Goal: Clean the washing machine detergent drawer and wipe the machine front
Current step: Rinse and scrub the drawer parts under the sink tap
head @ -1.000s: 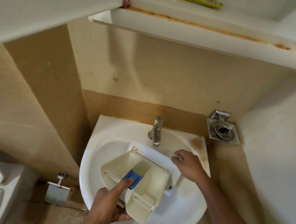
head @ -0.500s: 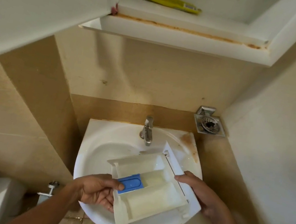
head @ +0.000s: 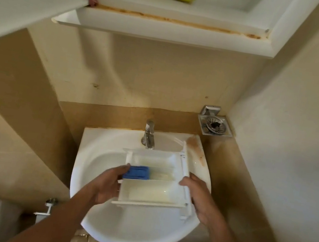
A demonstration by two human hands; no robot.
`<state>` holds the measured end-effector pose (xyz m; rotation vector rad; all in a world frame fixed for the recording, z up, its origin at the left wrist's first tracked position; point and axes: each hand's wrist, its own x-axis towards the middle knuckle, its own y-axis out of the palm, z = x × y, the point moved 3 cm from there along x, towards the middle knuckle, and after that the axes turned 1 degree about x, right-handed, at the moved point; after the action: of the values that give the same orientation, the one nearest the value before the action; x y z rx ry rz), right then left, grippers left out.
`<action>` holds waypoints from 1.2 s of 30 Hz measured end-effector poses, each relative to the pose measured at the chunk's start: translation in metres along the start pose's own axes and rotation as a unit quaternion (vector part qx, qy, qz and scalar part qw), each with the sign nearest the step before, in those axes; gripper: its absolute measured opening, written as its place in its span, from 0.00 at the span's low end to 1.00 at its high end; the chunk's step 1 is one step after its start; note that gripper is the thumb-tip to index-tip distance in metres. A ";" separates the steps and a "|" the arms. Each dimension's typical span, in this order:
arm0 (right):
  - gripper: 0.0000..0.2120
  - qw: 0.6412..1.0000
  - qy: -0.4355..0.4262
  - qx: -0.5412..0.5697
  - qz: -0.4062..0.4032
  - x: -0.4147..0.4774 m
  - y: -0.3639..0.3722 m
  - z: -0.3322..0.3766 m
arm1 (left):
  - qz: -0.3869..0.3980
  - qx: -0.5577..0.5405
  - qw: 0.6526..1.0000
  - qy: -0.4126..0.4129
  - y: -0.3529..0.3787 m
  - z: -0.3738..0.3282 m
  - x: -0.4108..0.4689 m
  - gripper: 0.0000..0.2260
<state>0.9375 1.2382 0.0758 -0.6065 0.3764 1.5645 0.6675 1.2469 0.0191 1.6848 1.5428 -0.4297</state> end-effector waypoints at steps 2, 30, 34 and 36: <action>0.16 1.000 -0.005 -0.004 0.019 0.000 0.006 -0.002 | -0.011 -0.002 1.000 -0.002 -0.007 0.002 0.000 0.16; 0.49 0.907 -0.216 -0.341 -0.121 -0.055 0.045 0.085 | 0.005 -0.059 0.998 -0.007 0.026 0.026 0.015 0.14; 0.50 0.882 -0.251 -0.384 -0.110 -0.068 0.055 0.091 | 0.020 0.047 0.999 0.012 0.020 0.016 0.008 0.14; 0.50 0.864 -0.264 -0.416 -0.106 -0.076 0.059 0.095 | 0.015 0.094 0.995 0.019 0.018 0.010 0.003 0.14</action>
<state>0.8657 1.2259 0.1889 -0.7934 -0.8073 1.5643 0.6881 1.2422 0.0168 1.8680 1.5414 -0.5444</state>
